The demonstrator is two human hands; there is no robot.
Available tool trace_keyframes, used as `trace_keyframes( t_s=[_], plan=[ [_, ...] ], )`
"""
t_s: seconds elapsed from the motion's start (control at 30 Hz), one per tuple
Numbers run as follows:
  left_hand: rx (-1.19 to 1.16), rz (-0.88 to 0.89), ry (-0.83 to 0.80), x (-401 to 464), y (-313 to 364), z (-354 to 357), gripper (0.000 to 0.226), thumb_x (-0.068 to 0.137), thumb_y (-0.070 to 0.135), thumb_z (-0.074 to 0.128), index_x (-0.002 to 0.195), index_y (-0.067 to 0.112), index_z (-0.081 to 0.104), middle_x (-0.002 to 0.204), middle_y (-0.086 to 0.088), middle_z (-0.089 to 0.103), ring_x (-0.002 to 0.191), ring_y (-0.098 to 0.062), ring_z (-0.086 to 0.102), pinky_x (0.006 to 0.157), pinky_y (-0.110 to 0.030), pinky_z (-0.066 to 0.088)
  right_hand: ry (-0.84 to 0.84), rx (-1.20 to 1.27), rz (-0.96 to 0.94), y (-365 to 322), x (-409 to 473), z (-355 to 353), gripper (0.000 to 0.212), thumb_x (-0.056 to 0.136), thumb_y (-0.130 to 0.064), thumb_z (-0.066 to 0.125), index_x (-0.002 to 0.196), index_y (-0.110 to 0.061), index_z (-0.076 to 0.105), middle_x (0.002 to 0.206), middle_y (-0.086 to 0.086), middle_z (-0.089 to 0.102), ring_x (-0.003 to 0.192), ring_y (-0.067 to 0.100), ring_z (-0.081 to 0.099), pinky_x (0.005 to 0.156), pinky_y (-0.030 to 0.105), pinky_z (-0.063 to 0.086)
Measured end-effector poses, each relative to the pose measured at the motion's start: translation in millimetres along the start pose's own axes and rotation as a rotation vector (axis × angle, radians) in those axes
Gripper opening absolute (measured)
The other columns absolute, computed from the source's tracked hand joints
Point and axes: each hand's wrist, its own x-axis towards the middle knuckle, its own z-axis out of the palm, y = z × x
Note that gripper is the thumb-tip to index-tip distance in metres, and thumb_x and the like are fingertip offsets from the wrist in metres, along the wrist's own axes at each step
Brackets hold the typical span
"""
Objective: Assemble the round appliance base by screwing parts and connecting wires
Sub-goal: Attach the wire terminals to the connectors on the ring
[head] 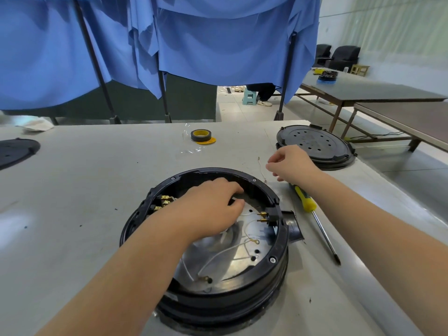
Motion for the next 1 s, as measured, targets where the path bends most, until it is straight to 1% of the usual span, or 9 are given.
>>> trace_keyframes(
  t_s=[0.1,0.17,0.27,0.43,0.57,0.67,0.8,0.9,1.0],
  plan=[
    [0.010,-0.018,-0.048,0,0,0,0.039,0.101,0.041,0.034,0.128,0.024,0.057,0.130,0.000,0.051,0.120,-0.020,0.048,0.102,-0.042,0.040,-0.125,-0.191,0.030,-6,9,9,0.021,0.084,-0.021,0.066,0.074,-0.003,0.064,0.070,0.012,0.066,0.068,0.028,0.068,0.072,0.038,0.059],
    [0.015,-0.017,-0.043,1,0,1,0.039,0.101,0.041,0.033,0.126,0.024,0.058,0.128,0.001,0.051,0.119,-0.020,0.049,0.101,-0.042,0.041,-0.140,-0.334,0.030,-9,13,17,0.033,0.082,-0.024,0.066,0.058,-0.010,0.048,0.056,0.006,0.054,0.052,0.022,0.055,0.056,0.029,0.050],
    [0.024,-0.009,-0.043,1,0,1,0.039,0.100,0.041,0.033,0.126,0.024,0.057,0.128,0.001,0.052,0.118,-0.020,0.049,0.101,-0.042,0.042,-0.096,-0.461,0.061,-13,16,26,0.033,0.080,-0.021,0.067,0.062,-0.012,0.041,0.057,0.003,0.049,0.050,0.016,0.046,0.043,0.023,0.033],
    [0.024,-0.007,-0.037,1,-2,1,0.038,0.100,0.041,0.034,0.126,0.024,0.057,0.127,0.001,0.051,0.118,-0.020,0.049,0.101,-0.043,0.042,-0.227,-0.372,0.162,-17,20,25,0.020,0.080,-0.004,0.062,0.063,-0.007,0.053,0.066,0.009,0.064,0.055,0.023,0.061,0.051,0.021,0.051],
    [0.012,-0.014,-0.027,1,-1,1,0.037,0.100,0.041,0.036,0.124,0.025,0.059,0.127,0.002,0.052,0.117,-0.019,0.049,0.101,-0.041,0.042,-0.269,-0.276,0.182,-23,2,17,0.022,0.083,-0.001,0.057,0.063,-0.006,0.051,0.040,0.003,0.055,0.046,0.016,0.050,0.033,0.015,0.038],
    [-0.061,-0.037,0.008,0,-1,-1,0.031,0.098,0.041,0.042,0.116,0.027,0.063,0.117,0.006,0.061,0.108,-0.016,0.056,0.097,-0.041,0.046,-0.216,-0.129,0.158,-26,-13,11,0.016,0.089,-0.008,0.050,0.076,-0.002,0.057,0.058,0.009,0.058,0.054,0.019,0.051,0.046,0.020,0.040],
    [-0.354,-0.015,0.257,0,0,-7,0.024,0.096,0.040,0.051,0.104,0.027,0.070,0.091,0.014,0.067,0.085,0.001,0.060,0.074,-0.021,0.048,-0.126,0.299,-0.014,-37,-49,-9,0.014,0.094,-0.022,0.055,0.084,-0.016,0.062,0.076,-0.003,0.064,0.063,0.004,0.058,0.051,0.016,0.046],
    [-0.583,0.002,0.505,1,1,-13,0.021,0.092,0.040,0.058,0.105,0.029,0.070,0.091,0.020,0.066,0.084,0.006,0.060,0.069,-0.010,0.043,-0.151,0.353,-0.170,-47,-76,-17,0.011,0.094,-0.025,0.057,0.087,-0.020,0.064,0.075,-0.009,0.069,0.061,-0.004,0.061,0.059,0.016,0.046],
    [-0.789,0.028,0.663,-1,3,-18,0.024,0.088,0.038,0.066,0.108,0.027,0.070,0.095,0.016,0.070,0.085,0.004,0.065,0.069,-0.006,0.048,-0.276,0.439,-0.257,-52,-96,-15,0.010,0.093,-0.017,0.059,0.086,-0.015,0.065,0.077,-0.005,0.072,0.068,0.001,0.064,0.066,0.015,0.049]
  ],
)
